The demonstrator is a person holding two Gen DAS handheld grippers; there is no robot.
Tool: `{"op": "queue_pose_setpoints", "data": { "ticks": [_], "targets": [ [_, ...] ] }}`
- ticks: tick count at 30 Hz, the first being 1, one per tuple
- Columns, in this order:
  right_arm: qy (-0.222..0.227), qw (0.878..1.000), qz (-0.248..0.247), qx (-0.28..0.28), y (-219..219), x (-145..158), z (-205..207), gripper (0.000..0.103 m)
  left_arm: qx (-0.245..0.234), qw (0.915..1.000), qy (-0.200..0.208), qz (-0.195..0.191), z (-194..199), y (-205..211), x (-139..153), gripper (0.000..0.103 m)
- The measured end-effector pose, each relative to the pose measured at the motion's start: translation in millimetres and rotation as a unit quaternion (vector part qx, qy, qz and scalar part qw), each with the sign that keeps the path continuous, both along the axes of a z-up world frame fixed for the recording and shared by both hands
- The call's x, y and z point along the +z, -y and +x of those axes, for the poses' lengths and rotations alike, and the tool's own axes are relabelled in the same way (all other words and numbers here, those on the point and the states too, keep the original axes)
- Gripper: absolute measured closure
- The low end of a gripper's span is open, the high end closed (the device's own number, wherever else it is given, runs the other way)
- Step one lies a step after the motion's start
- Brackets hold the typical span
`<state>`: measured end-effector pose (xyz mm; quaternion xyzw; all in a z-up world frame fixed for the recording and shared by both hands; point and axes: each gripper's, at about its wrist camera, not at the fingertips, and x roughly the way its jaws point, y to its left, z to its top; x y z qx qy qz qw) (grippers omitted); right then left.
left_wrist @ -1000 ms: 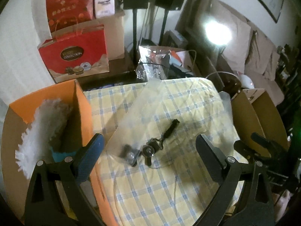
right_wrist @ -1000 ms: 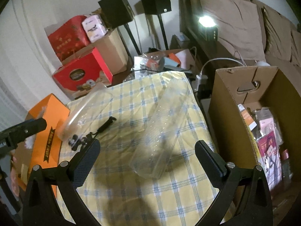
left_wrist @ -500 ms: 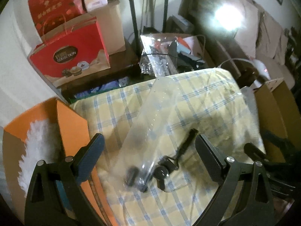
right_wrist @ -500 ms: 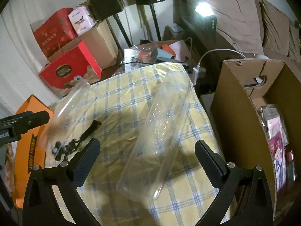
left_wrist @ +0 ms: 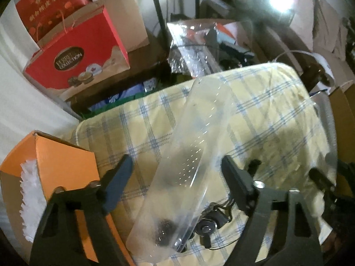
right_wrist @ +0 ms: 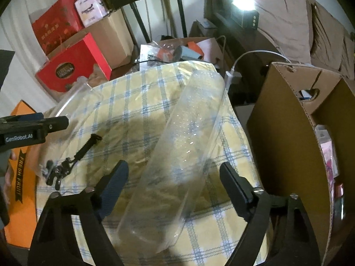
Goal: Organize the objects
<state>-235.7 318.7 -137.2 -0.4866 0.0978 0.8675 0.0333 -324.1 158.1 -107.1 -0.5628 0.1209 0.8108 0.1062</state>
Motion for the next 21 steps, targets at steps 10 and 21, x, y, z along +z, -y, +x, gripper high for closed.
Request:
{"op": "queue_pose_setpoints", "data": {
  "ticks": [10,21],
  "targets": [
    [-0.003,1.0,-0.008,0.012,0.5,1.5,4.6,0.057,0.003,0.9999,-0.001,0.014,9.8,-0.8,7.4,0.067],
    [-0.024,0.999,-0.029,0.036,9.4,18.1,19.2,0.059,0.007,0.996,-0.036,0.082,38.6,16.3,53.8,0.067]
  ]
}}
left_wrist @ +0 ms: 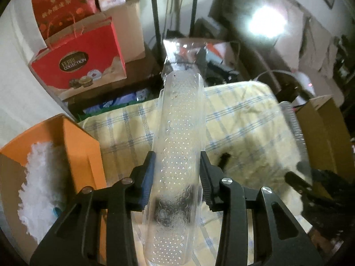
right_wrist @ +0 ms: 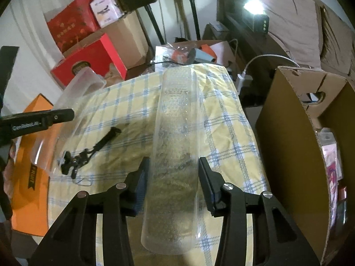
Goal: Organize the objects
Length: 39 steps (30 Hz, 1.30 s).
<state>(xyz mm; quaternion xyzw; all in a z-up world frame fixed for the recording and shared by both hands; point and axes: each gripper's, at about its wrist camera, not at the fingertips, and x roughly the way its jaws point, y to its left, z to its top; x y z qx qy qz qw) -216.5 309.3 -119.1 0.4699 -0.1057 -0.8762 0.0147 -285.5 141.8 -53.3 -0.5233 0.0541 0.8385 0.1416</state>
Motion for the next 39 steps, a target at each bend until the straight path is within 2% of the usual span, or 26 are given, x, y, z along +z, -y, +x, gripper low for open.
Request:
{"op": "queue_pose_setpoints", "data": {
  "ticks": [9,16,25,30,39],
  "targets": [
    [-0.034,0.999,-0.011,0.027,24.2,38.4,15.8,0.059,0.005,0.9984,-0.033,0.045,34.6,26.6,44.7,0.067],
    [-0.054,0.996,-0.025,0.063,58.4,66.4,21.1,0.059,0.035,0.9959,-0.044,0.071,55.5,73.4,68.3,0.067],
    [-0.064,0.99,-0.041,0.121,122.3,87.1,20.2,0.059,0.096,0.9924,-0.062,0.046,76.6,164.5,82.7,0.067],
    [-0.06,0.985,-0.049,0.154,162.5,87.9,17.4,0.059,0.135,0.9885,-0.063,0.029,84.3,215.4,79.3,0.067],
    [-0.049,0.979,-0.058,0.191,217.6,84.4,12.1,0.059,0.171,0.984,-0.05,0.008,91.9,268.1,61.8,0.067]
  ]
}}
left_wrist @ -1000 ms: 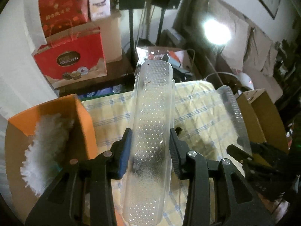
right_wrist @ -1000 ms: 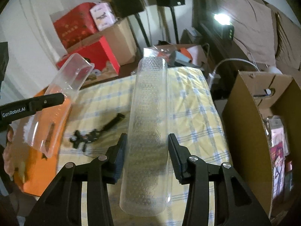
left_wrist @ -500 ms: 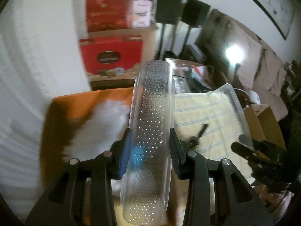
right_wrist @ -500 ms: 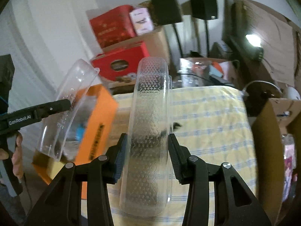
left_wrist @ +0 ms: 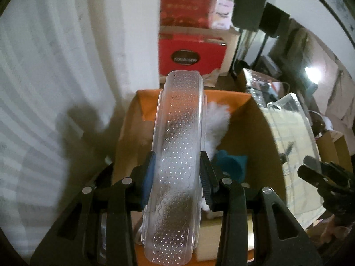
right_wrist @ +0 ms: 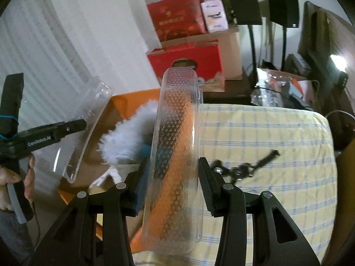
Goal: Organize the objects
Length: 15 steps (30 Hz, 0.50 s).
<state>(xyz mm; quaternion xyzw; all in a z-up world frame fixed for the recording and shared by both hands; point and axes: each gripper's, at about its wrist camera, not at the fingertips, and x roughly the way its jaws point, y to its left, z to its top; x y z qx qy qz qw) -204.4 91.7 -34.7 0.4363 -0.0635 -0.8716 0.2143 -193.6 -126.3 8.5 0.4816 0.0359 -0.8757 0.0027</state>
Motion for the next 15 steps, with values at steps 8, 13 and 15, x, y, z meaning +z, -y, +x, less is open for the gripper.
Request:
{"op": "queue_pose_setpoints", "data": {
  "ticks": [8,13,15],
  "targets": [
    [0.024,1.0,-0.018,0.008,26.9,-9.0,-10.7,0.059,0.01,0.9997,0.019,-0.007,2.7,19.5,-21.7,0.067],
    [0.04,0.999,-0.018,-0.003,42.6,-19.3,-19.1,0.06,0.01,0.9995,0.031,-0.006,1.3,21.8,-38.2,0.067],
    [0.043,0.999,-0.014,-0.005,48.2,-23.5,-21.6,0.06,0.01,0.9994,0.034,-0.007,0.0,22.1,-43.4,0.067]
  ]
}}
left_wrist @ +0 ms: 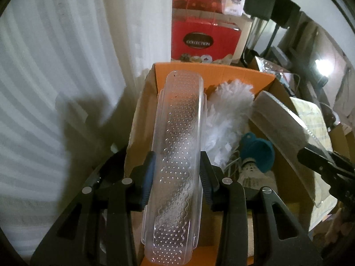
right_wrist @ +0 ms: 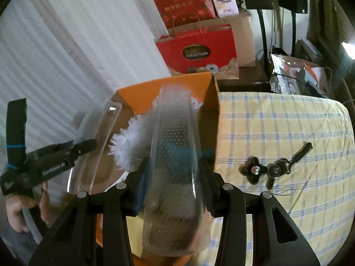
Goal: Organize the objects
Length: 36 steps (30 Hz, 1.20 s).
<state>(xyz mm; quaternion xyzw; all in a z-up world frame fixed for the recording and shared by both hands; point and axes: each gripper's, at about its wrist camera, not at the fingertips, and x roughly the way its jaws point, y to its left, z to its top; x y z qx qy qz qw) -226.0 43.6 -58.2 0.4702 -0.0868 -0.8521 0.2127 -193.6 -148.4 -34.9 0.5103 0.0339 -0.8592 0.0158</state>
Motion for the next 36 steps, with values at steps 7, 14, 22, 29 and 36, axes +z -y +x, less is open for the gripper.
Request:
{"op": "queue_pose_setpoints", "data": {
  "ticks": [7,14,22,29,36],
  "targets": [
    [-0.013,0.999,0.03,-0.038,8.8,-10.3,-6.8,0.06,0.008,0.9996,0.016,-0.019,-8.8,0.6,-19.0,0.067],
    [-0.046,0.993,0.074,-0.074,18.6,-15.5,-6.7,0.06,0.01,0.9986,0.046,-0.023,-16.2,3.0,-42.9,0.065],
    [-0.04,0.993,0.097,-0.053,27.1,-17.1,-10.1,0.051,0.004,0.9992,0.039,-0.003,-11.4,2.4,-33.3,0.045],
    [-0.028,0.994,0.097,-0.035,24.8,-17.9,-6.7,0.046,0.007,0.9997,0.014,0.019,-3.7,4.6,-6.4,0.038],
    [-0.041,0.996,0.068,-0.037,15.3,-6.9,2.2,0.047,0.008,0.9995,-0.009,0.029,3.5,8.2,14.6,0.033]
  ]
}}
